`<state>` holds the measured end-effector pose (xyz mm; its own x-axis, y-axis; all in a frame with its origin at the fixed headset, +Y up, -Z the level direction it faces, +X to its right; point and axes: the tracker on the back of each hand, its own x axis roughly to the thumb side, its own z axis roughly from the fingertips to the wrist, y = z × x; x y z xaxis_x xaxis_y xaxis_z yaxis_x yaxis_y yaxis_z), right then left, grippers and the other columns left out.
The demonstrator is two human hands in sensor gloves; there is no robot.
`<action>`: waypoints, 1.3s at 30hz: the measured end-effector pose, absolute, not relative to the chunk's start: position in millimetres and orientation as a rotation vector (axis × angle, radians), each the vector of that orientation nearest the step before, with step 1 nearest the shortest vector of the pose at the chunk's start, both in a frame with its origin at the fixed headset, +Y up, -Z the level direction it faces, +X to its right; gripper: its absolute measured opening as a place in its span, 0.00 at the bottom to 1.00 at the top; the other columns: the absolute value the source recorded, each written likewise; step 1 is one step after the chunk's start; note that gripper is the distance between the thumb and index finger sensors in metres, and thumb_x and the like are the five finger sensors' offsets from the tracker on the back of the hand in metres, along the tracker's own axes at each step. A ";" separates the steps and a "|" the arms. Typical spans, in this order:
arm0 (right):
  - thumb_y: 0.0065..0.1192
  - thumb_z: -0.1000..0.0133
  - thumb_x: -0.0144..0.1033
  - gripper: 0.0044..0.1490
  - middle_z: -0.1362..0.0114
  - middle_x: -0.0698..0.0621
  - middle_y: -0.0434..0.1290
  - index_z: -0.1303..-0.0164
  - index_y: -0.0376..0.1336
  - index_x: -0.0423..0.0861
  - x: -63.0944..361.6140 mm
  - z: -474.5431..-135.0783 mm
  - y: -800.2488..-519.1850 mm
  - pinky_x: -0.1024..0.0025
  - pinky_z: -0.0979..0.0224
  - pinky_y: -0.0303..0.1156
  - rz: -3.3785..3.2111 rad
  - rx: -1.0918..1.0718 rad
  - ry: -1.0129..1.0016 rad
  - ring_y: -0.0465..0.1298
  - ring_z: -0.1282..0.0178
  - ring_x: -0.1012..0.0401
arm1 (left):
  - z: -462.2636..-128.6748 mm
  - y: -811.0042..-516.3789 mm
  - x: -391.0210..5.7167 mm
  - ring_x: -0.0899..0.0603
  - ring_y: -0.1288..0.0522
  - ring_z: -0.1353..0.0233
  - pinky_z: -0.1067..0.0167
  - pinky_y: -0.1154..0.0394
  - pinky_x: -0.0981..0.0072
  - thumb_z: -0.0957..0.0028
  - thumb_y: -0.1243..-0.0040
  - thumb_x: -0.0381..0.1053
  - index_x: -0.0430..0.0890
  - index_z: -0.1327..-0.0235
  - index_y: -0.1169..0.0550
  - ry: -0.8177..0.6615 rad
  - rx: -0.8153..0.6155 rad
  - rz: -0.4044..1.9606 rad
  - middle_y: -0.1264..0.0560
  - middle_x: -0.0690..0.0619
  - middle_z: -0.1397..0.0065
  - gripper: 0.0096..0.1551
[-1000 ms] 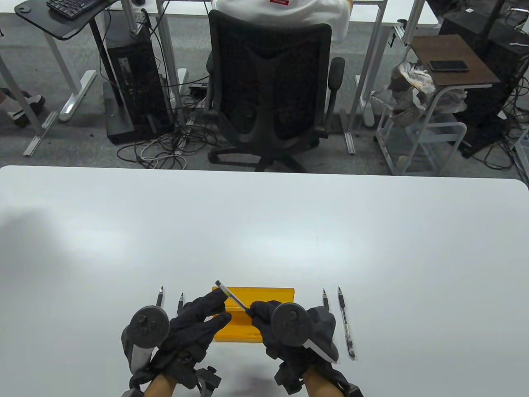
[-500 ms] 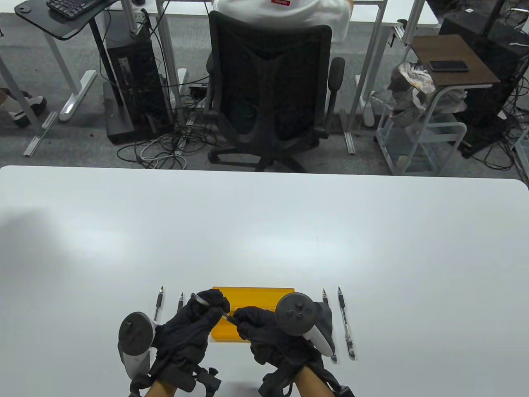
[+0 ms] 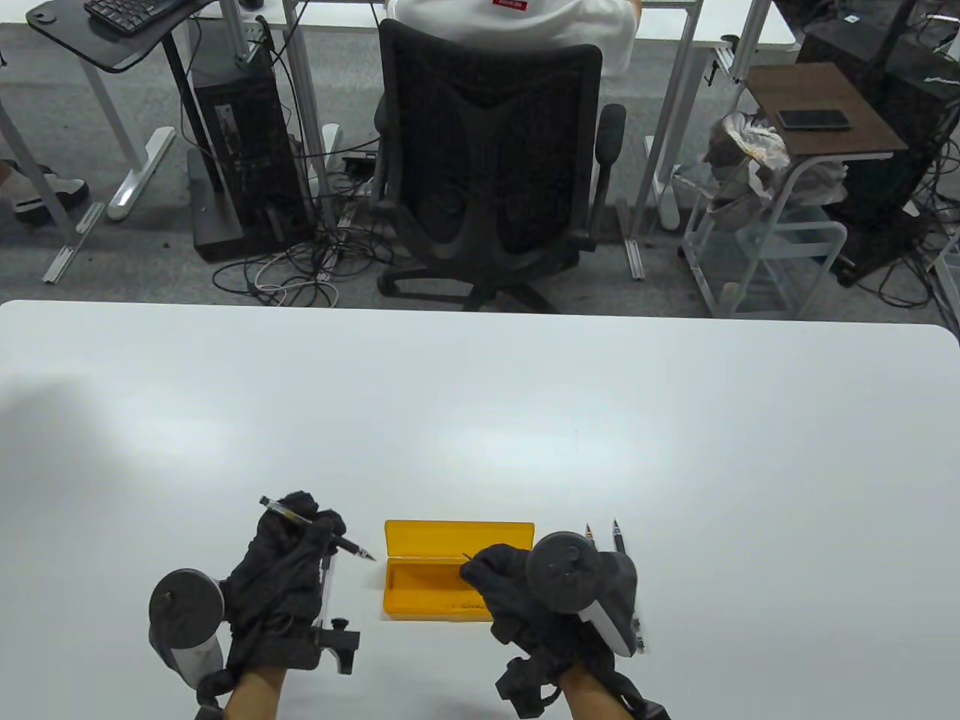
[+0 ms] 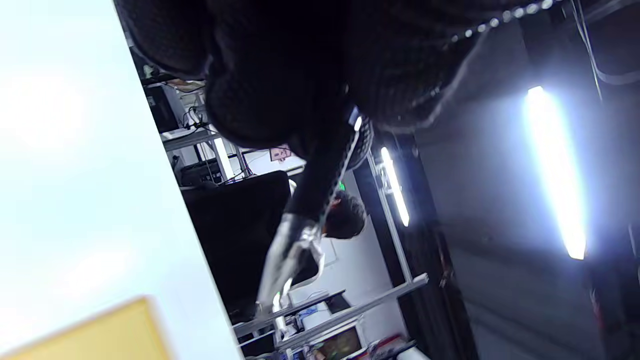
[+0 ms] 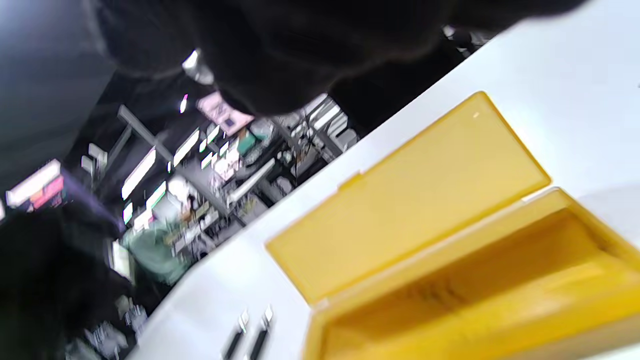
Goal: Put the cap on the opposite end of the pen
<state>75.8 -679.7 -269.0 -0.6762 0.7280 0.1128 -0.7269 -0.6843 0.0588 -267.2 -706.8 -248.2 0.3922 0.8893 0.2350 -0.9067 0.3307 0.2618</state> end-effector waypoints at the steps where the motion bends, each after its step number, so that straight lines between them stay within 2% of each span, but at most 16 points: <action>1: 0.62 0.54 0.53 0.31 0.73 0.52 0.83 0.57 0.78 0.41 77.5 -270.9 -681.4 0.67 0.70 0.79 2.305 0.136 0.032 0.79 0.84 0.66 | -249.7 -705.1 -267.5 0.40 0.17 0.52 0.35 0.32 0.37 0.49 0.25 0.48 0.35 0.36 0.23 -0.076 0.372 1.078 0.13 0.43 0.47 0.32; 4: 0.58 0.52 0.46 0.30 0.63 0.50 0.82 0.47 0.74 0.43 77.3 -270.2 -687.3 0.65 0.64 0.79 2.328 0.138 -0.021 0.81 0.76 0.64 | -253.6 -699.7 -252.1 0.38 0.18 0.50 0.33 0.35 0.34 0.53 0.23 0.49 0.37 0.39 0.19 -0.203 0.314 0.883 0.12 0.42 0.49 0.31; 6: 0.58 0.51 0.41 0.29 0.56 0.49 0.82 0.42 0.72 0.46 76.2 -269.9 -689.5 0.64 0.58 0.79 2.365 0.153 -0.021 0.82 0.69 0.61 | -252.3 -697.9 -238.8 0.37 0.20 0.46 0.31 0.38 0.32 0.51 0.26 0.49 0.39 0.38 0.18 -0.271 0.291 0.729 0.14 0.43 0.47 0.29; 10: 0.58 0.51 0.38 0.28 0.52 0.49 0.82 0.41 0.72 0.48 74.2 -270.4 -693.5 0.64 0.57 0.79 2.384 0.173 -0.004 0.83 0.66 0.61 | -249.8 -696.8 -217.0 0.37 0.23 0.42 0.30 0.40 0.30 0.48 0.33 0.48 0.43 0.37 0.18 -0.372 0.255 0.495 0.15 0.44 0.44 0.26; 19: 0.57 0.51 0.36 0.28 0.48 0.49 0.81 0.39 0.71 0.52 61.9 -267.2 -696.6 0.64 0.55 0.79 2.425 0.276 -0.006 0.83 0.63 0.61 | -243.6 -688.3 -201.0 0.36 0.24 0.40 0.30 0.41 0.29 0.47 0.36 0.47 0.45 0.36 0.18 -0.454 0.279 0.334 0.16 0.44 0.43 0.25; 34: 0.58 0.50 0.37 0.28 0.48 0.49 0.81 0.38 0.71 0.53 49.3 -262.8 -696.8 0.63 0.54 0.79 2.452 0.374 0.059 0.83 0.62 0.61 | -238.9 -687.6 -184.1 0.36 0.25 0.39 0.30 0.42 0.29 0.47 0.36 0.48 0.46 0.36 0.18 -0.518 0.257 0.274 0.17 0.44 0.42 0.25; 39: 0.59 0.49 0.39 0.28 0.55 0.49 0.82 0.38 0.71 0.51 43.6 -260.3 -694.2 0.63 0.57 0.79 2.539 0.416 0.047 0.82 0.67 0.62 | -237.4 -687.0 -179.5 0.36 0.24 0.39 0.30 0.42 0.29 0.48 0.36 0.48 0.46 0.36 0.18 -0.539 0.260 0.213 0.16 0.44 0.42 0.25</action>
<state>43.6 -694.2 -260.3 -0.7949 0.5361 0.2840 -0.5252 -0.8424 0.1202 -179.5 -687.0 -237.4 0.8377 0.1316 0.5300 -0.2672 0.9452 0.1876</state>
